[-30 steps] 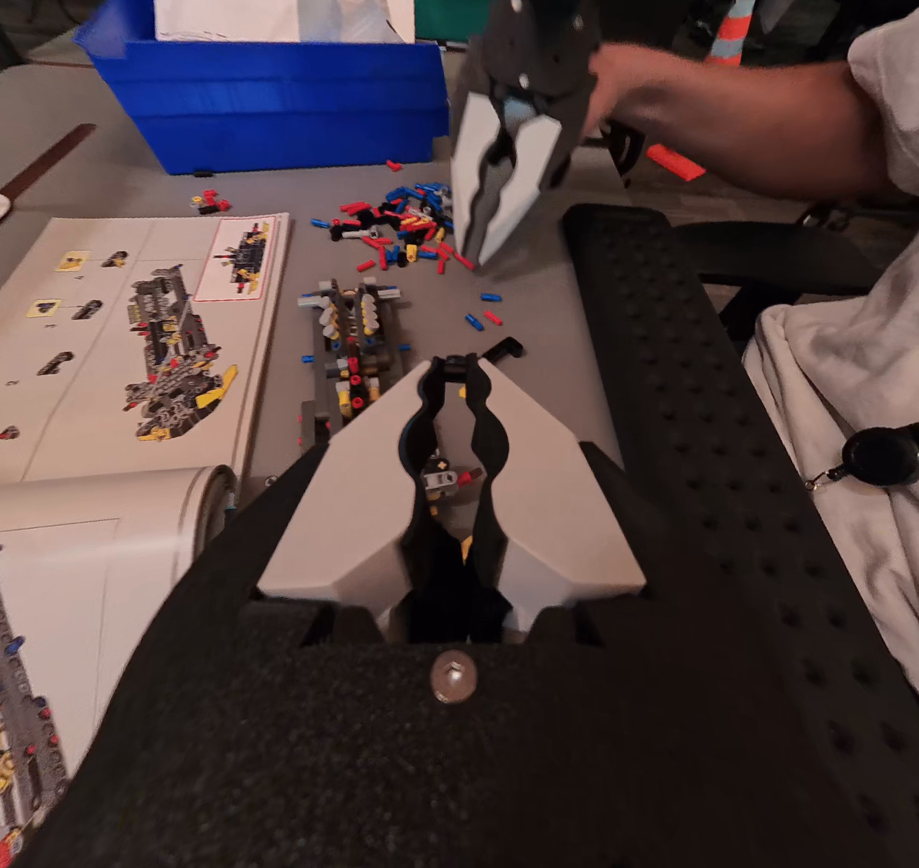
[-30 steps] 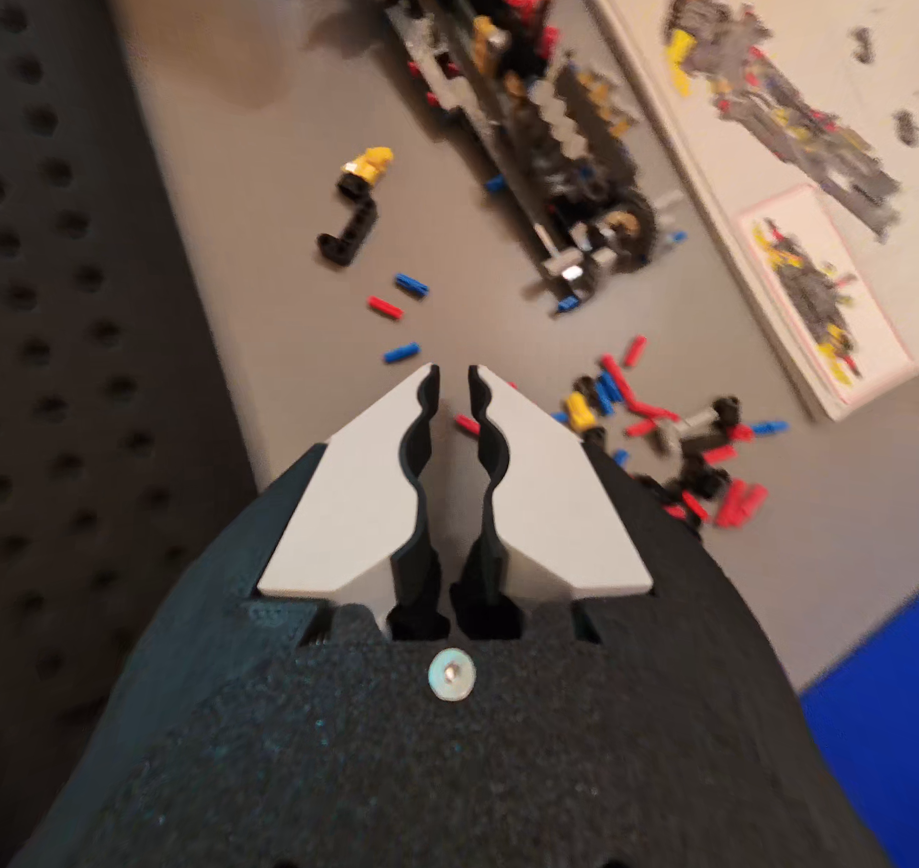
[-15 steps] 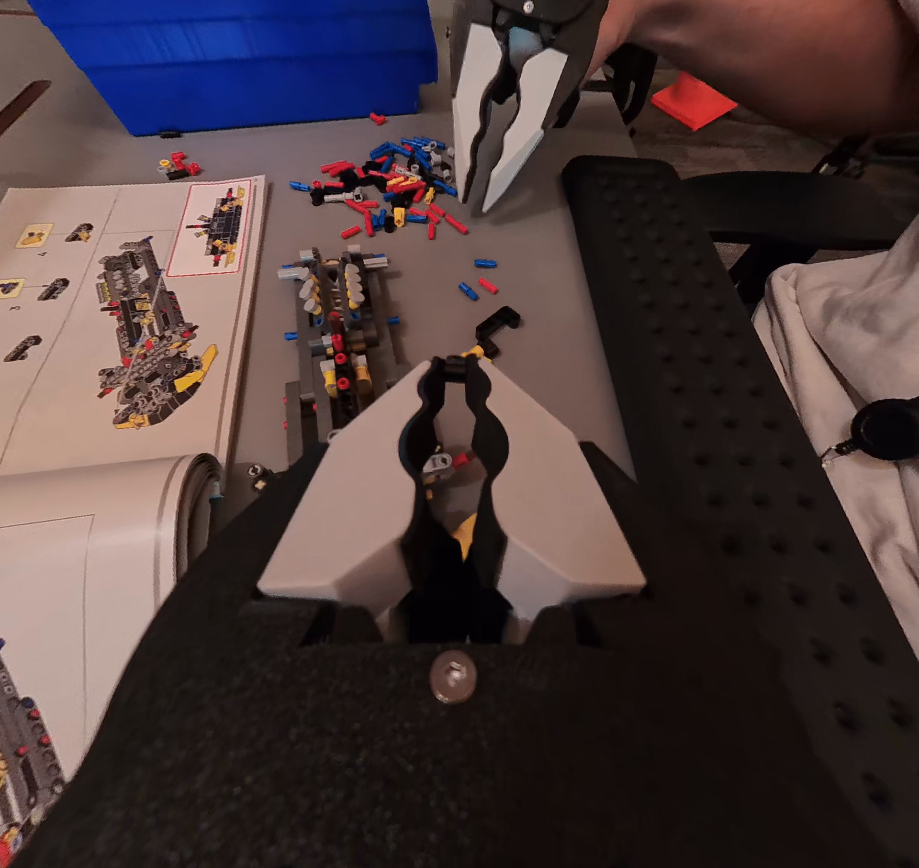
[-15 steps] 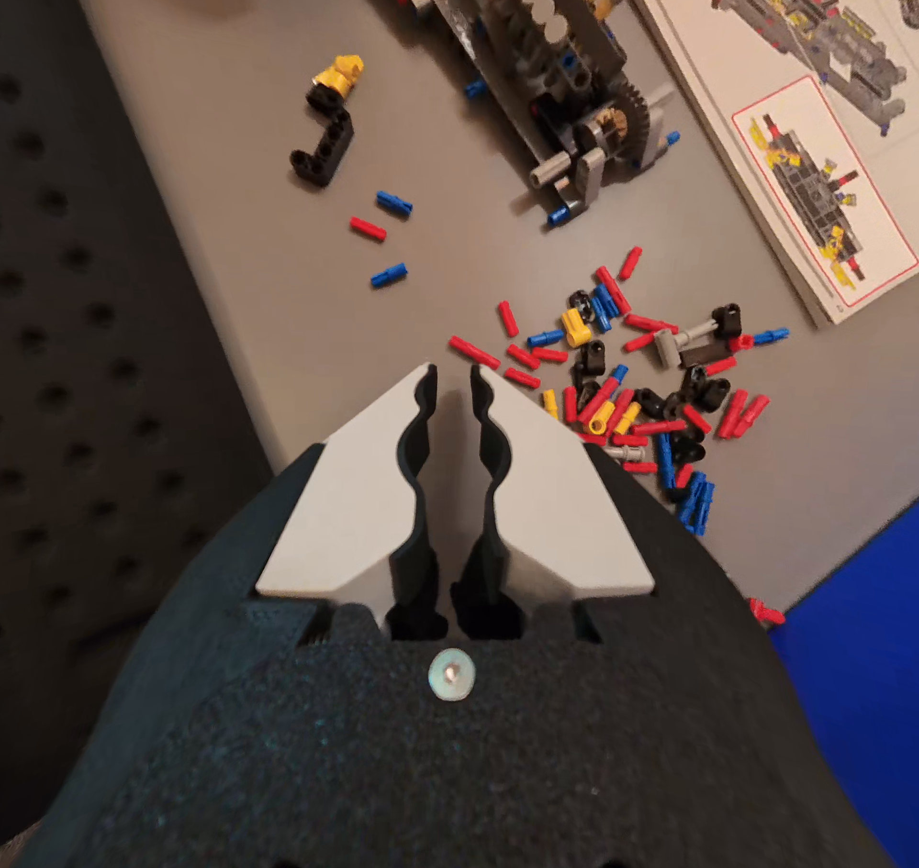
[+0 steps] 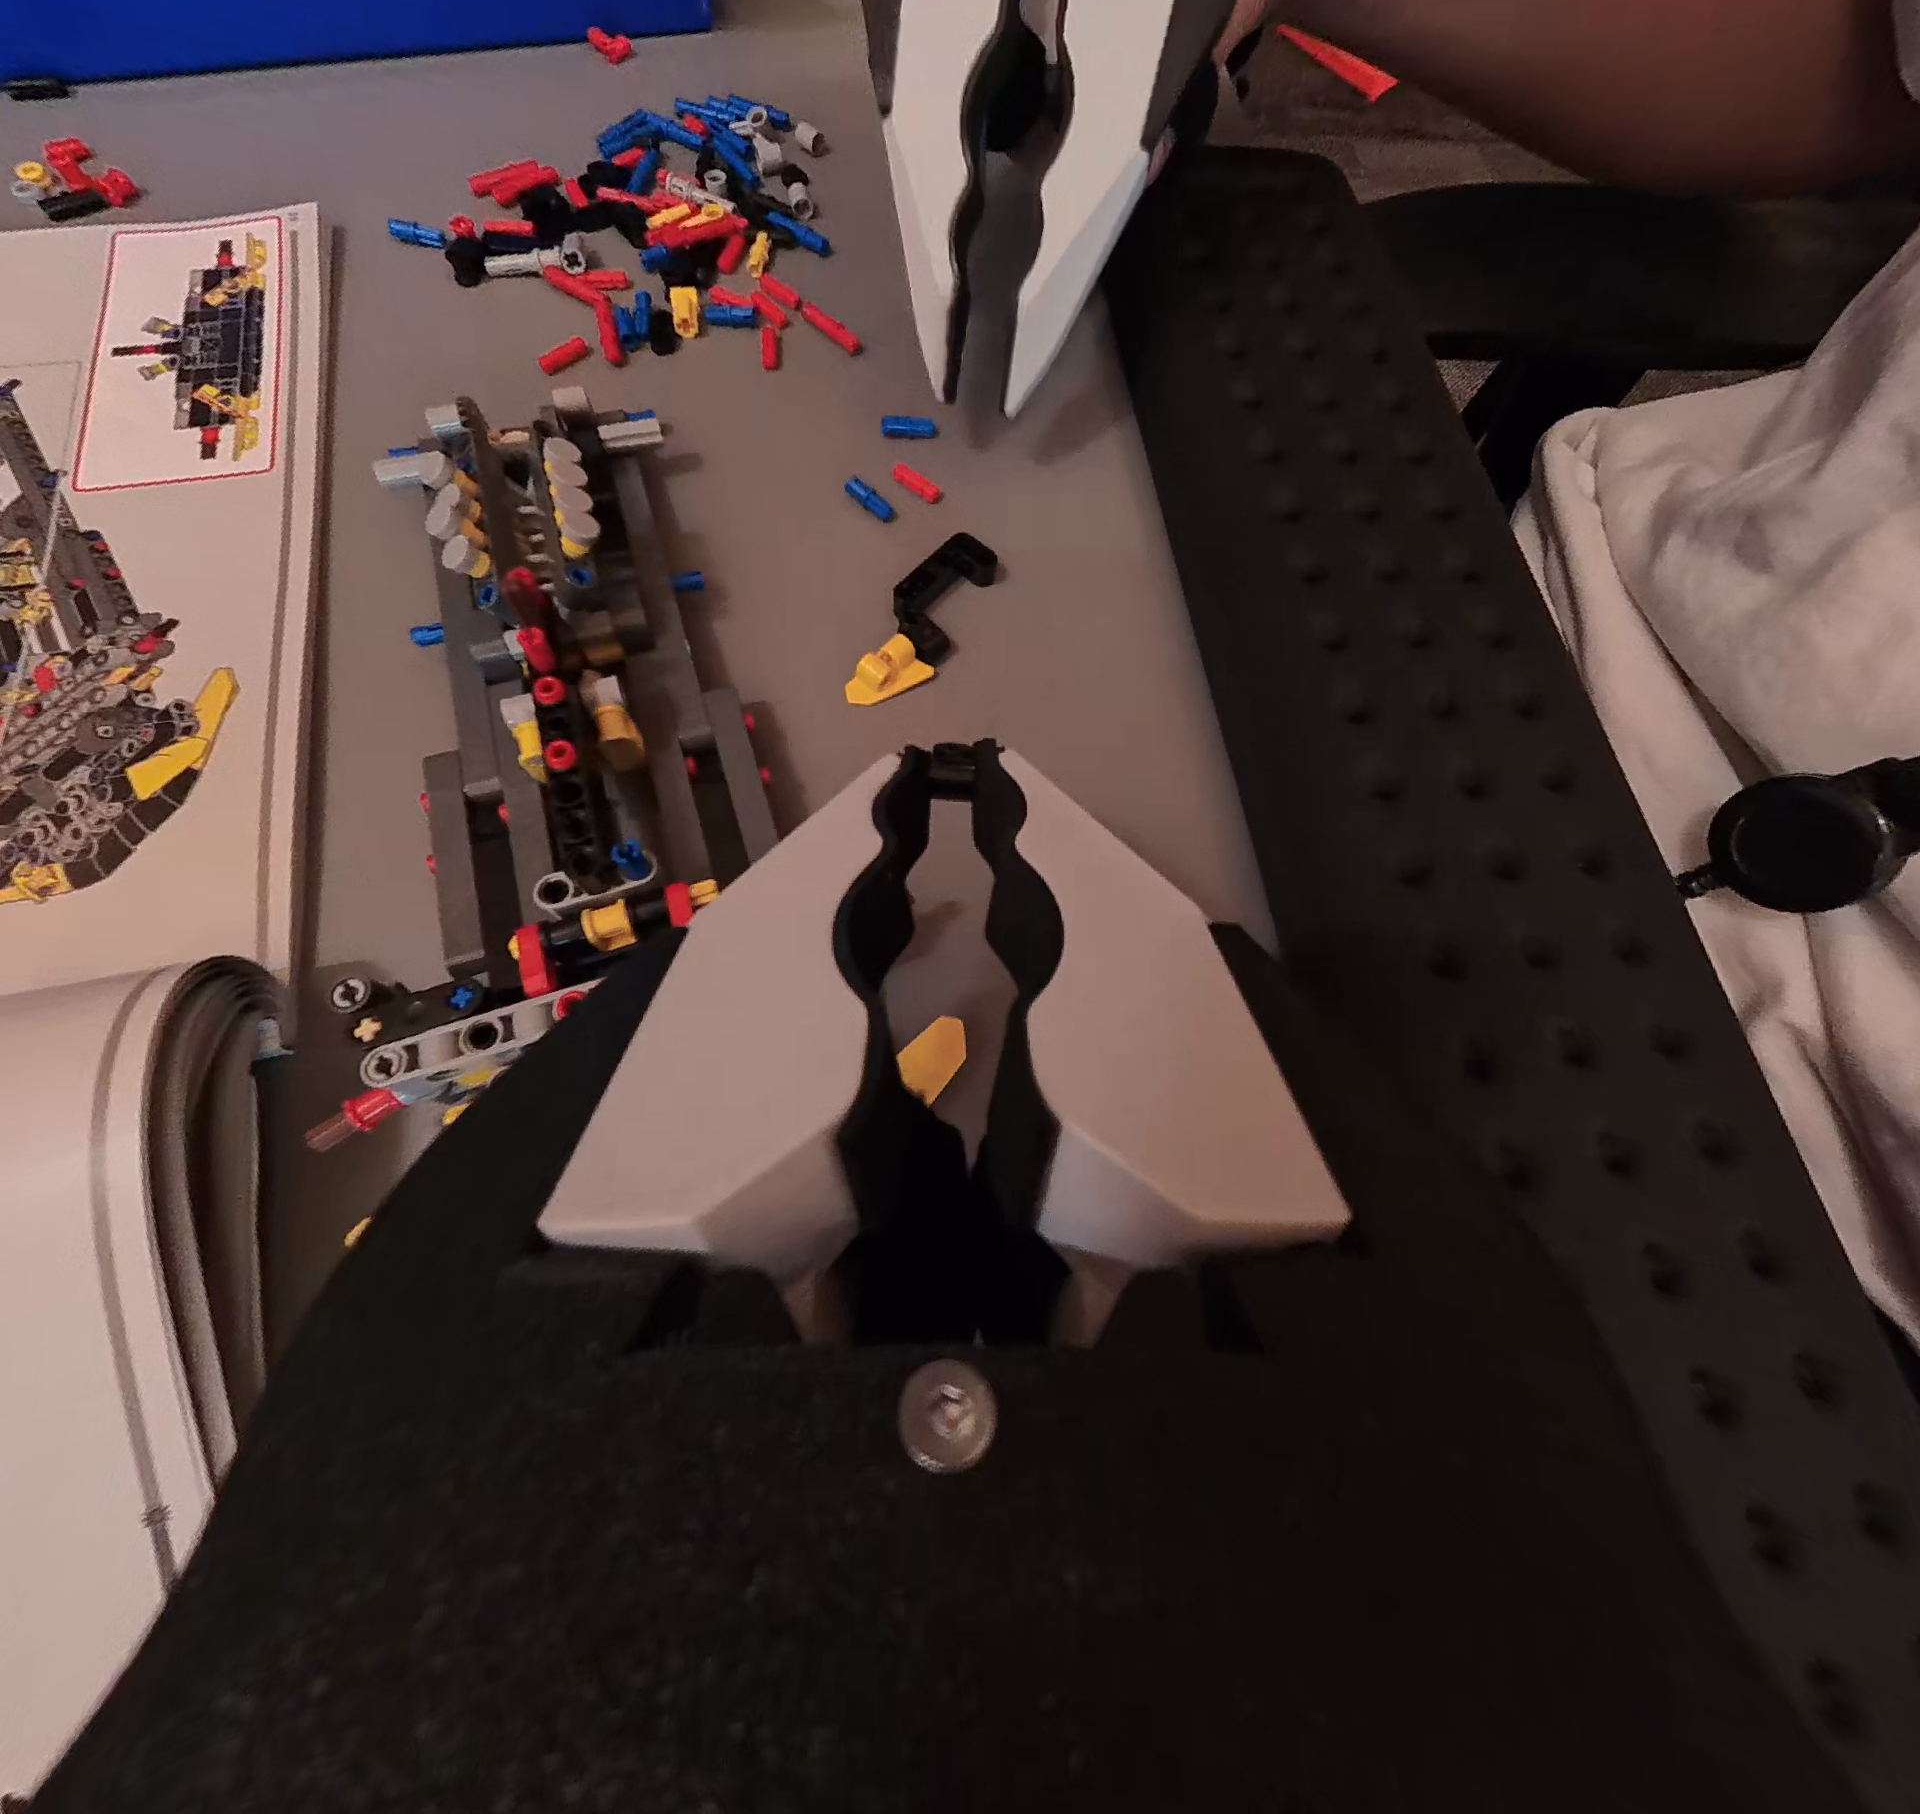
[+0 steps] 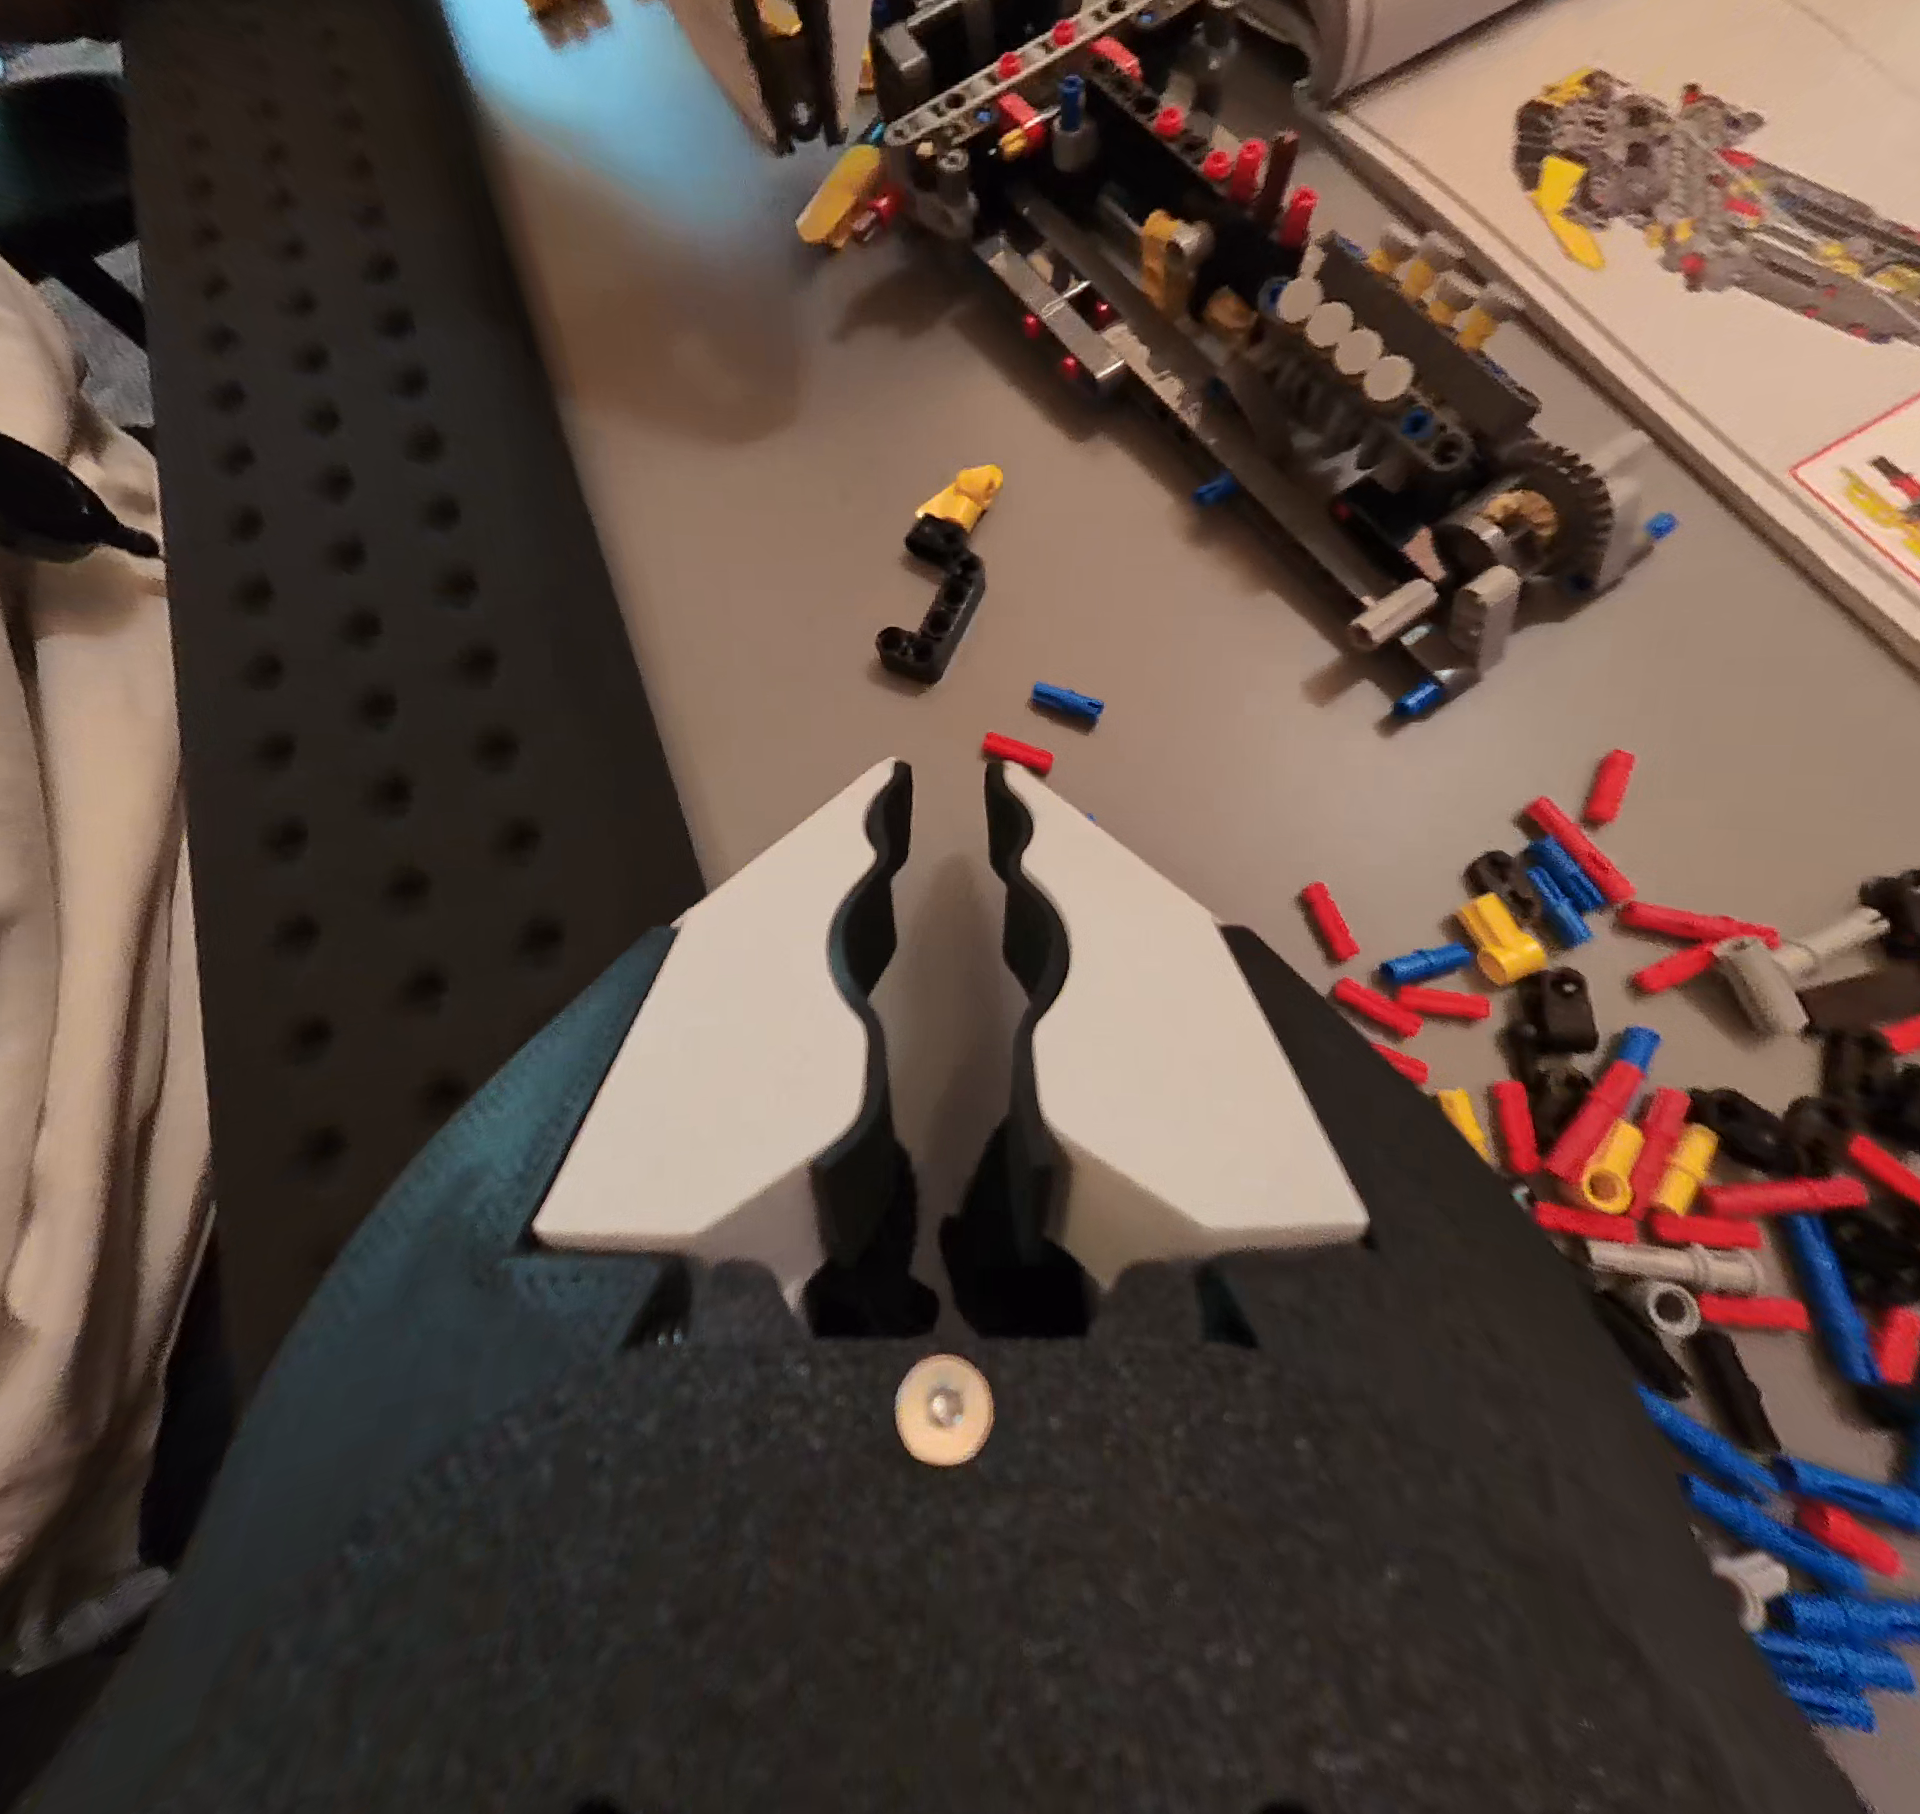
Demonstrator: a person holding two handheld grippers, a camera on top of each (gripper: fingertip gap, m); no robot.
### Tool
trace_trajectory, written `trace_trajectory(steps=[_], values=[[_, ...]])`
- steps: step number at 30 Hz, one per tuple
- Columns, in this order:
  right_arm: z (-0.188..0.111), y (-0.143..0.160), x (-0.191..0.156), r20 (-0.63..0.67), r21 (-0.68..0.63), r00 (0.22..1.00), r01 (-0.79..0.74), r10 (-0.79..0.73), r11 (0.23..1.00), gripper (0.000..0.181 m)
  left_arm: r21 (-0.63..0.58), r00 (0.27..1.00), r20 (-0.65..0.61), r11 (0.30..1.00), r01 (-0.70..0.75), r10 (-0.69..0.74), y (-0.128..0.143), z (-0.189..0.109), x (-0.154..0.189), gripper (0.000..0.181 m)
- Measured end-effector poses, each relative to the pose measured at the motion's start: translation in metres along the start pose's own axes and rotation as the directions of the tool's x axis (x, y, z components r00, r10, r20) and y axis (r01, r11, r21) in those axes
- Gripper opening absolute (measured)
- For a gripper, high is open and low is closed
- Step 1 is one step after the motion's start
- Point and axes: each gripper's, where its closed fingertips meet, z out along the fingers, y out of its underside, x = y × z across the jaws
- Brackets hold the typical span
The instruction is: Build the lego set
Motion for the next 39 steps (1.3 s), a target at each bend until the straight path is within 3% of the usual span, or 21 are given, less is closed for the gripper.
trace_trajectory(steps=[20, 25, 28, 31, 33, 39], values=[[0.020, 0.007, 0.014, 0.138, -0.141, 0.953, 0.290, -0.271, 0.947, 0.020, 0.000, 1.000, -0.007, 1.000, 0.015, -0.015, 0.002, 0.001, -0.001, 0.006], [0.022, 0.008, 0.012, 0.182, -0.144, 0.934, 0.336, -0.309, 0.931, 0.004, 0.014, 1.000, -0.013, 1.000, 0.019, -0.019, -0.001, 0.001, 0.000, 0.007], [0.025, 0.005, 0.012, 0.140, -0.132, 0.922, 0.377, -0.360, 0.917, 0.001, 0.037, 1.000, -0.011, 0.999, 0.029, -0.029, -0.005, 0.000, -0.001, 0.007], [0.026, 0.002, 0.013, 0.103, -0.166, 0.932, 0.360, -0.347, 0.918, 0.000, 0.078, 0.999, 0.002, 0.996, 0.053, -0.054, -0.013, 0.000, -0.003, 0.007], [0.024, -0.014, 0.010, 0.077, -0.093, 0.954, 0.295, -0.288, 0.951, 0.000, 0.096, 0.997, 0.029, 0.993, 0.072, -0.075, -0.017, 0.002, -0.007, 0.007], [0.025, -0.017, 0.011, -0.021, -0.091, 0.980, 0.197, -0.200, 0.976, 0.008, 0.063, 0.996, 0.059, 0.996, 0.063, -0.067, -0.014, 0.007, -0.009, 0.007]])
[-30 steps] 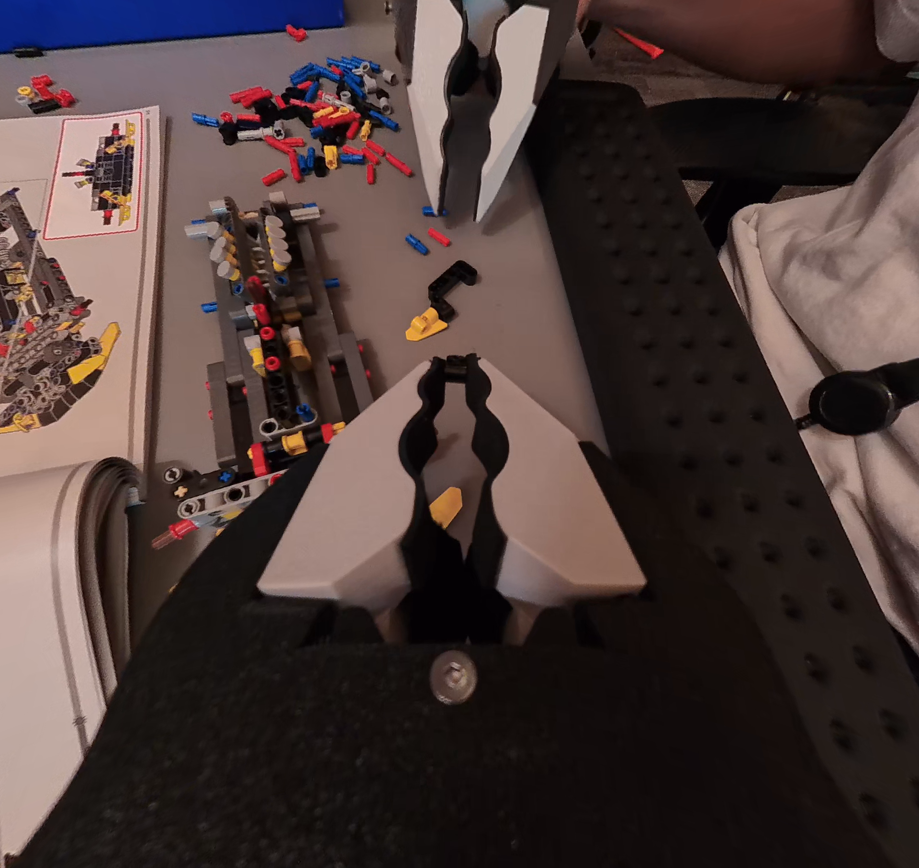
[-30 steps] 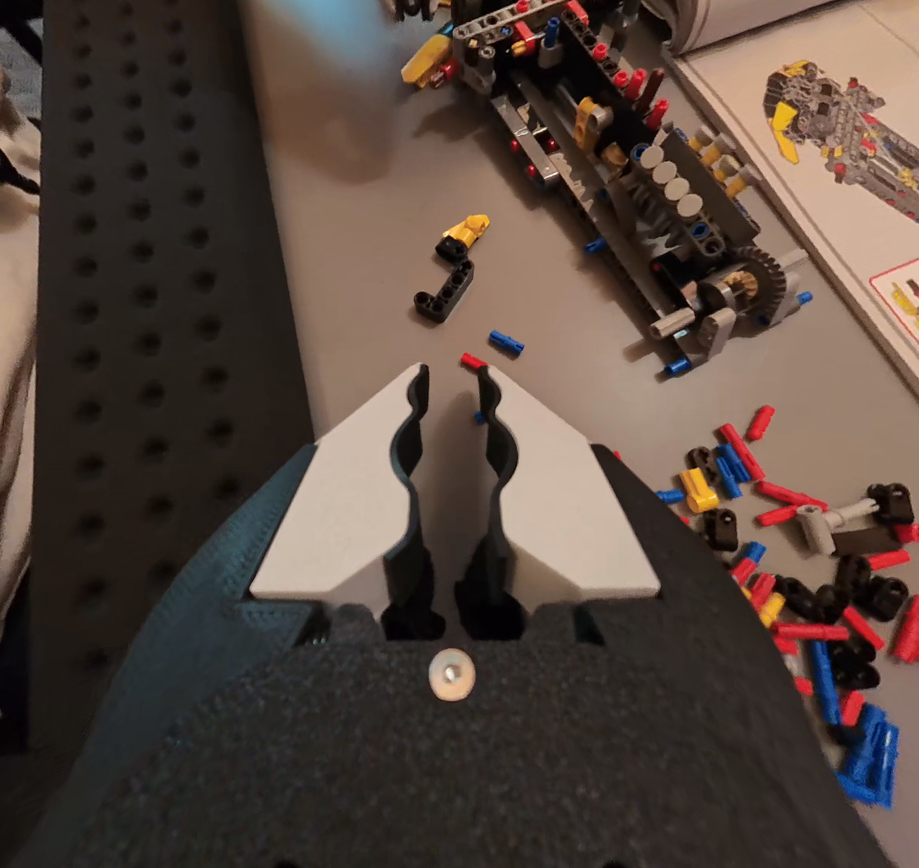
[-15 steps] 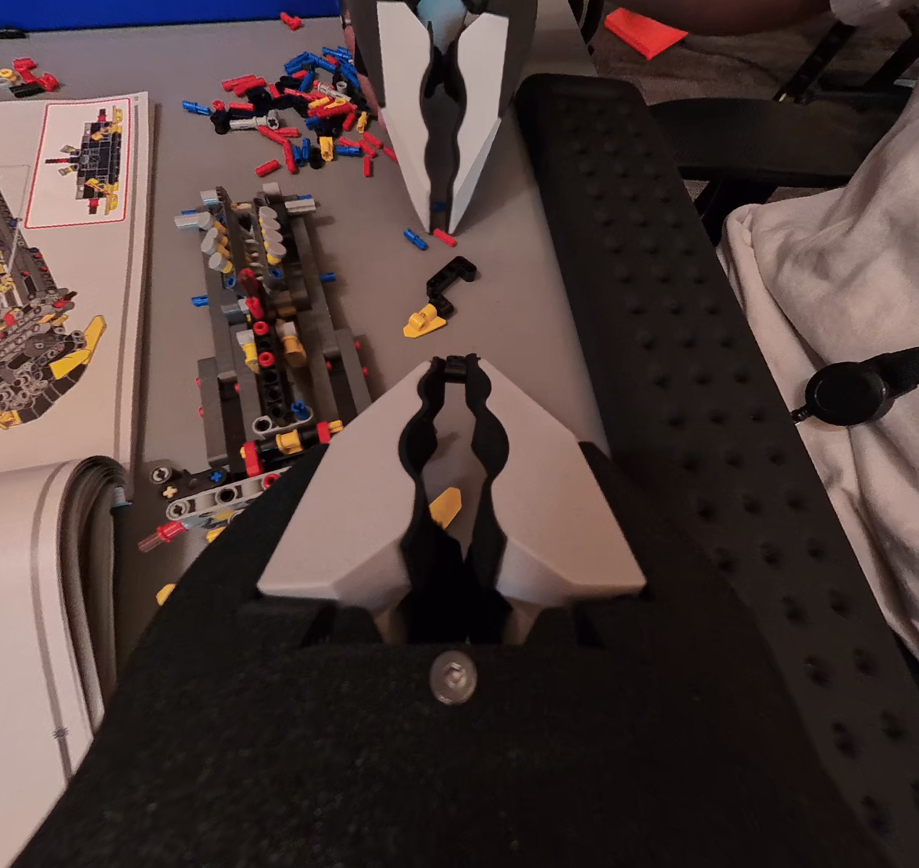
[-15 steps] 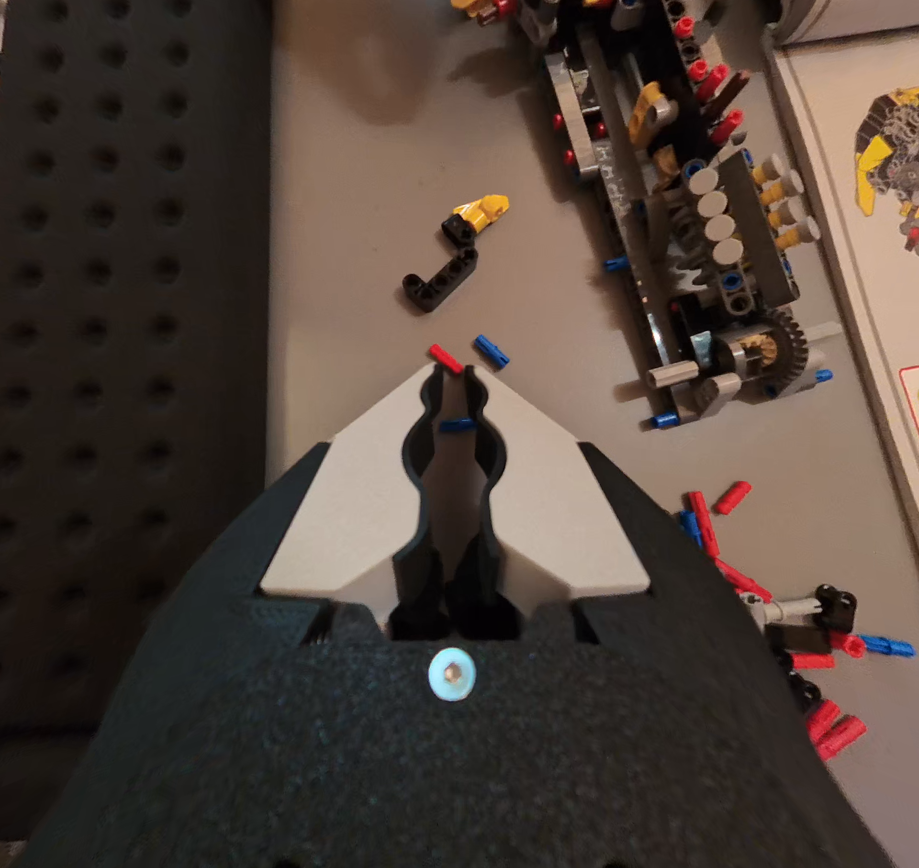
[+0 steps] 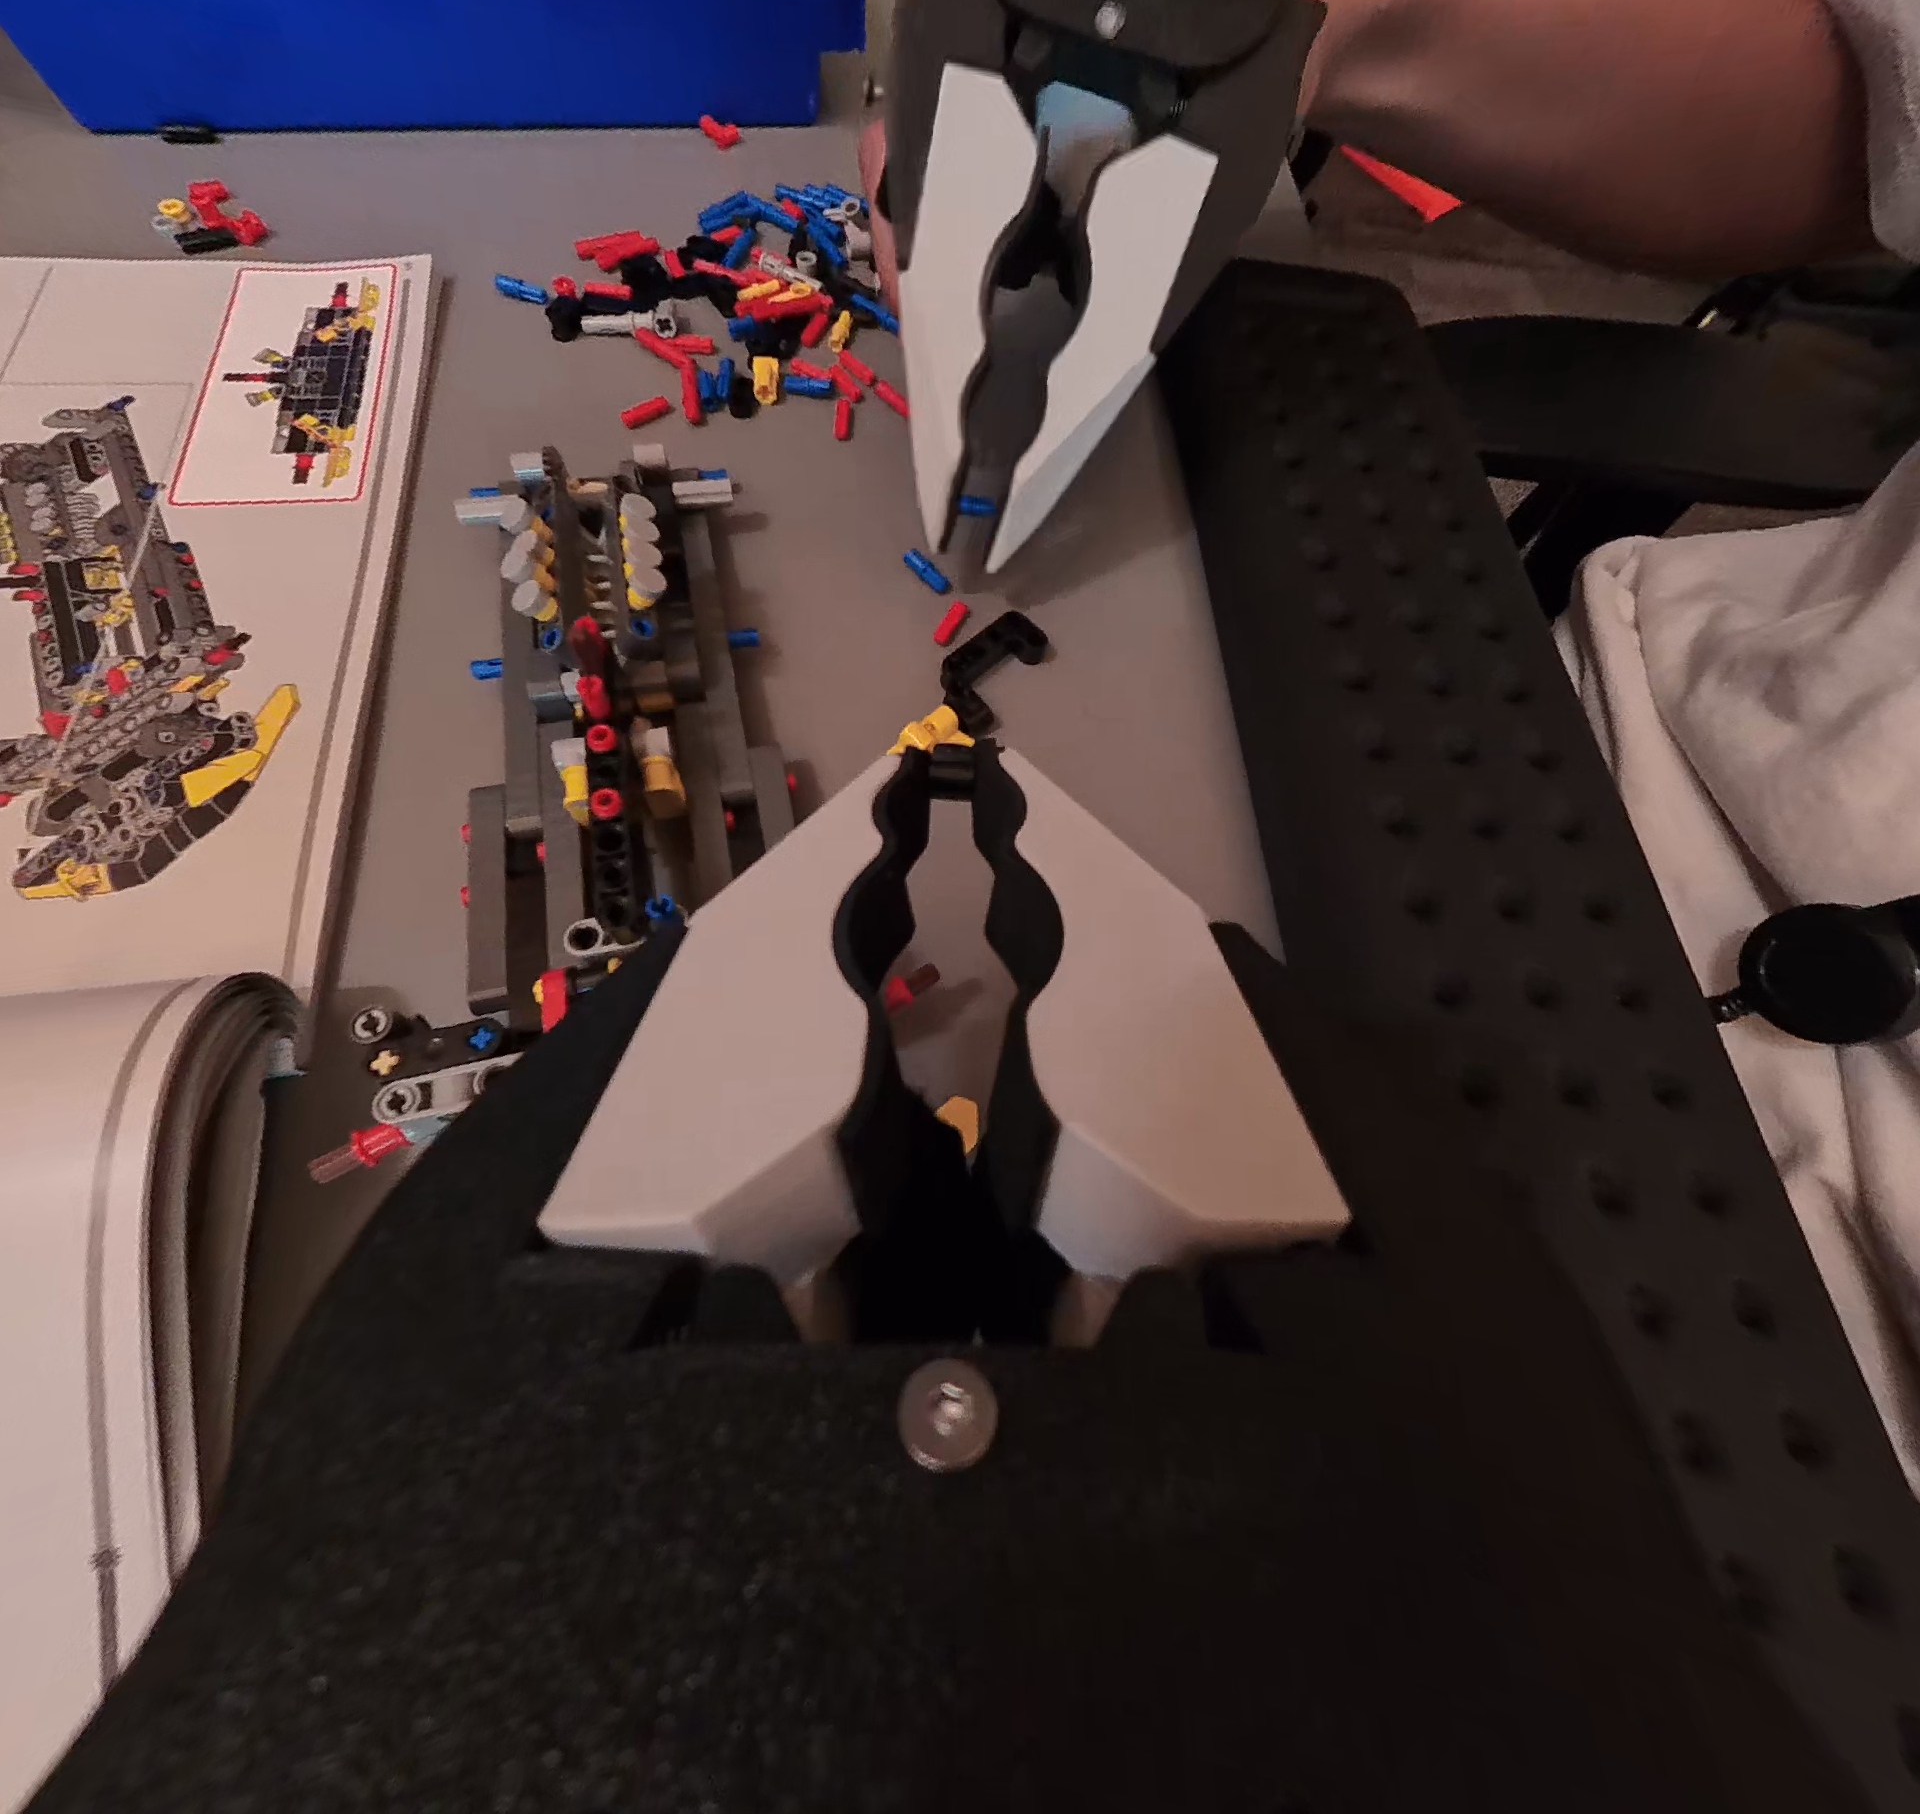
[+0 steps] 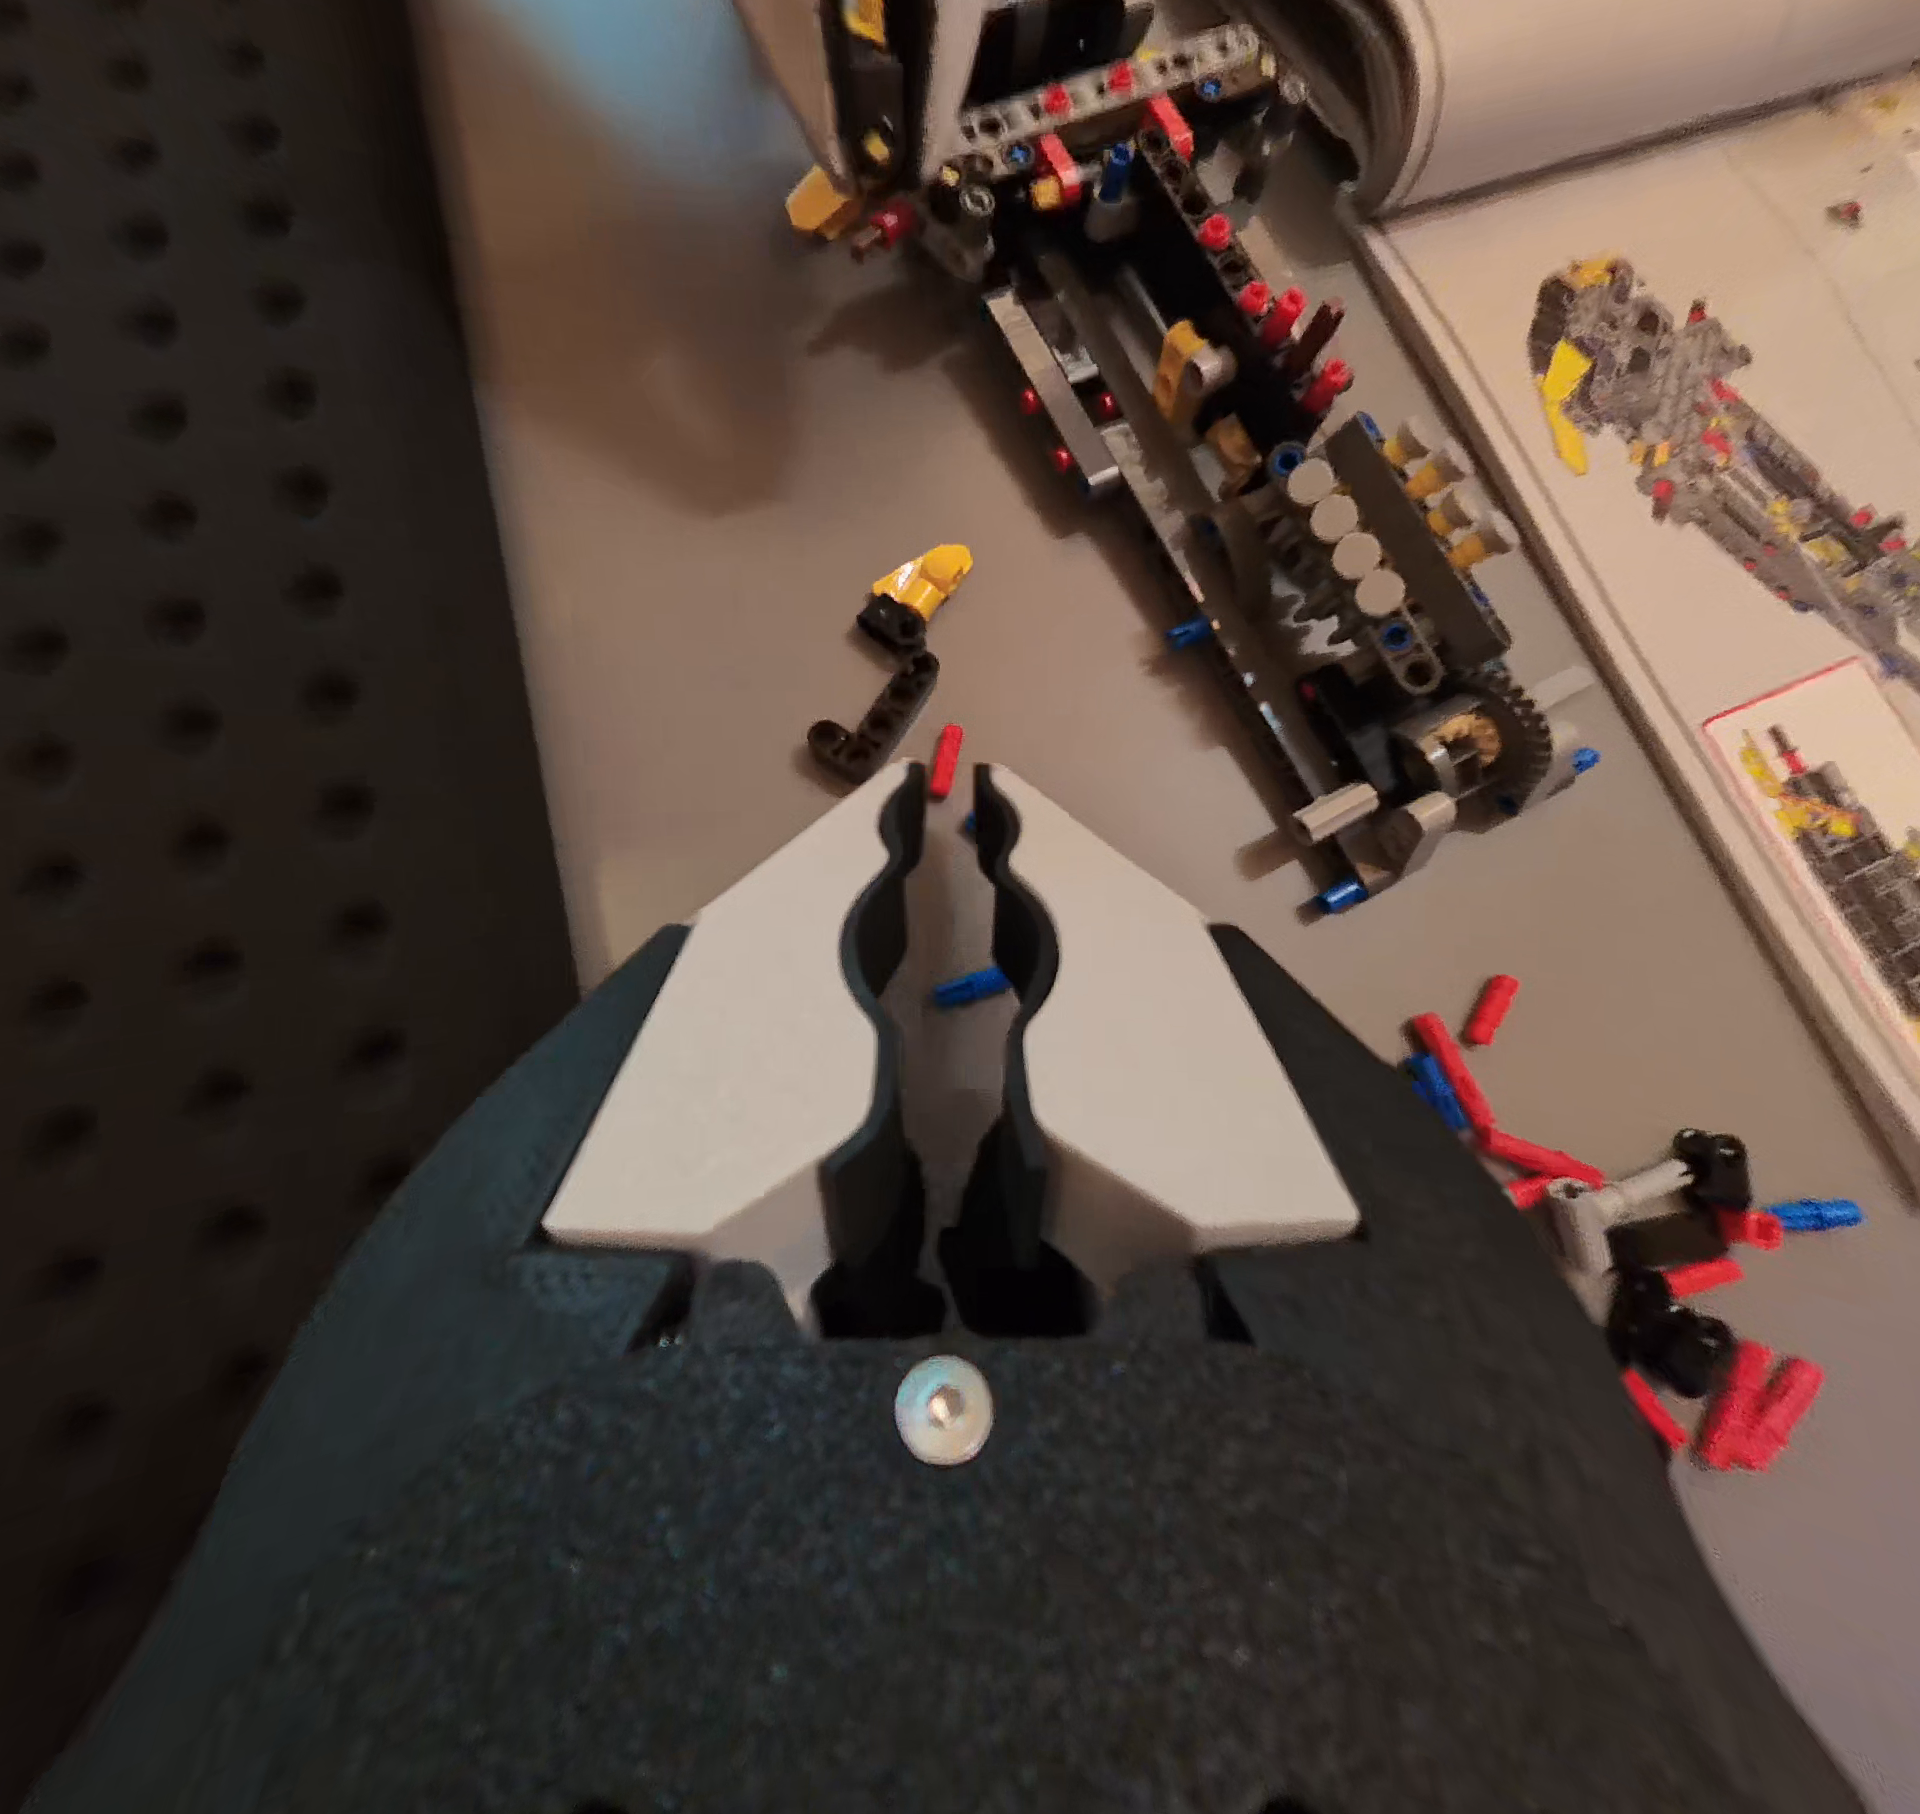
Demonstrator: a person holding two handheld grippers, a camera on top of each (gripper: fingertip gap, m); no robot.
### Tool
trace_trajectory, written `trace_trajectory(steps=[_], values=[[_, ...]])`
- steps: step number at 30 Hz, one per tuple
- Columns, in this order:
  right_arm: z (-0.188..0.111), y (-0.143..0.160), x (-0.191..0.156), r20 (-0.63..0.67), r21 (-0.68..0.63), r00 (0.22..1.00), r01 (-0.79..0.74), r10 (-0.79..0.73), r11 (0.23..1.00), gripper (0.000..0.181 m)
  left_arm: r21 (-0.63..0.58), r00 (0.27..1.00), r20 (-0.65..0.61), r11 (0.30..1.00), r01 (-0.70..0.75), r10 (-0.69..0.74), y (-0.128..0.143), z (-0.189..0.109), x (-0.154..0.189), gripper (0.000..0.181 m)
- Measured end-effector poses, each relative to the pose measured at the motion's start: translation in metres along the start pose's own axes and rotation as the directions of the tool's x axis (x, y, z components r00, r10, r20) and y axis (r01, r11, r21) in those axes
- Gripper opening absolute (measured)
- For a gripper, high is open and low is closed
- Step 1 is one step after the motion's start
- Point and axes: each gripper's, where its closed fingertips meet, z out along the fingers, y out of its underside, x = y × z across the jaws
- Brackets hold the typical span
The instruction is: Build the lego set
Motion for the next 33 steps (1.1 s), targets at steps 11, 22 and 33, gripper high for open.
trace_trajectory(steps=[11, 22, 33], values=[[0.019, 0.006, -0.001, 0.000, -0.071, 1.000, -0.014, 0.014, 0.997, 0.003, -0.002, 1.000, -0.006, 1.000, -0.002, 0.002, 0.000, 0.000, 0.002, 0.006], [0.005, -0.097, -0.001, -0.088, 0.401, 0.986, -0.094, 0.141, 0.911, 0.003, 0.137, 0.991, 0.055, 0.984, 0.110, -0.118, -0.022, -0.002, -0.013, 0.006], [0.008, -0.105, 0.006, -0.109, 0.475, 0.967, -0.153, 0.230, 0.867, 0.002, 0.206, 0.981, 0.062, 0.964, 0.168, -0.184, -0.031, -0.015, -0.023, 0.006]])
